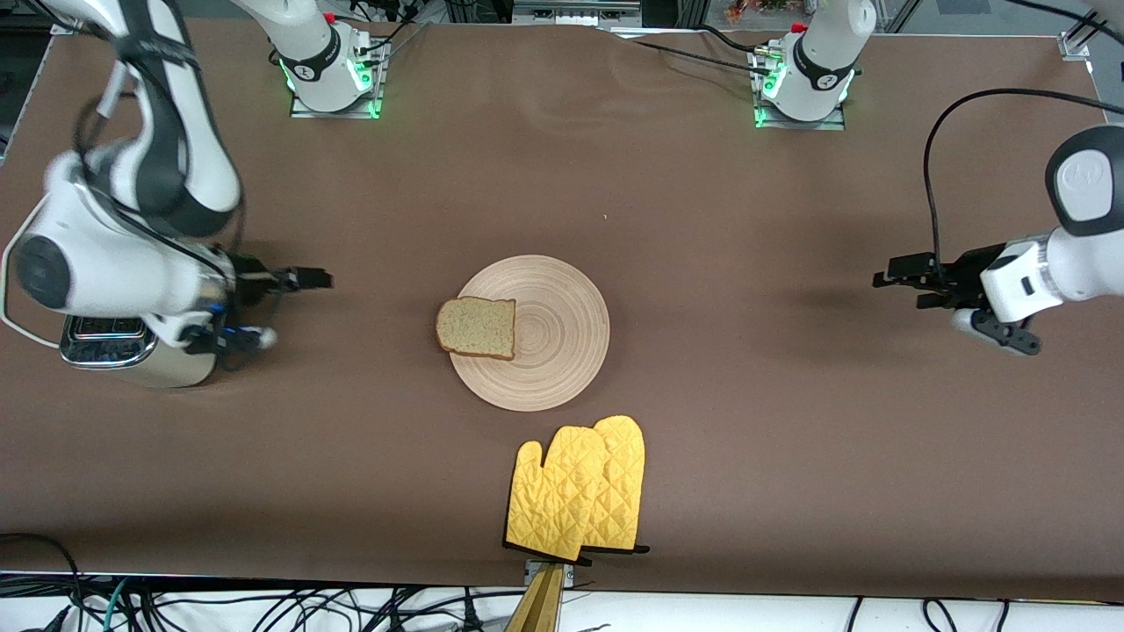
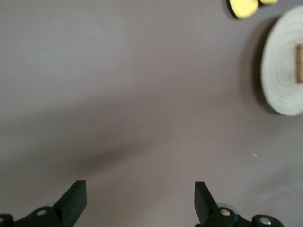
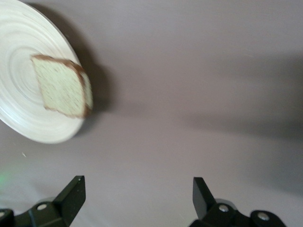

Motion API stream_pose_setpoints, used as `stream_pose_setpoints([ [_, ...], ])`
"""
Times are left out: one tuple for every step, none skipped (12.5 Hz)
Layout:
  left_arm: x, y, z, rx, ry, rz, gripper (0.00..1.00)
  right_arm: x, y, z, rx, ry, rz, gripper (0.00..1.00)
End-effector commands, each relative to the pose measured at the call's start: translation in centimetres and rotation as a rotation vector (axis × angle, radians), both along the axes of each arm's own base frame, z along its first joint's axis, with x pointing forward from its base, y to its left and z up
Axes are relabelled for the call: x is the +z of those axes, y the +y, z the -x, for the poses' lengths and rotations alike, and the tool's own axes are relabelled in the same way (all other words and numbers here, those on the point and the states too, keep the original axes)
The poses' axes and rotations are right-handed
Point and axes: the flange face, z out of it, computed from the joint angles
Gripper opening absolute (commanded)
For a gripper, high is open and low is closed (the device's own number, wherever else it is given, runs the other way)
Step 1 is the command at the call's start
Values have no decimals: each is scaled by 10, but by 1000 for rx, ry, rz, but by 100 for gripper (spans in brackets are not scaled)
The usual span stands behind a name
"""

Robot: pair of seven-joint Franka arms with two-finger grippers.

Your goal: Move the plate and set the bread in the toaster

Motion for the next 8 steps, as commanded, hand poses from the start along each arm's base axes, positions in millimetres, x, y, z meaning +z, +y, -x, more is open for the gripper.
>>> stream_pose_setpoints([
  [33,6,26,-16,-84,-107,100,-38,30,-5,-55,18,-66,100],
  [53,9,32,-38,-111,-160,100,-54,36,-2,-105,50,-126,100],
  [73,9,38,-40,-133,-169,100,-74,46,4,-158,69,-177,100],
  [87,8,42,-17,-136,-176,100,-86,56,8,-175,39,-171,100],
  [101,4,42,55,-134,-187,100,-97,76,16,-170,2,-158,100],
  [112,-5,46,140,-103,-204,100,-110,90,21,-171,-48,-134,99],
  [127,-20,51,222,-58,-231,100,-128,99,24,-175,-91,-111,90],
  [142,-39,55,271,-21,-266,100,-141,106,27,-177,-111,-97,86],
])
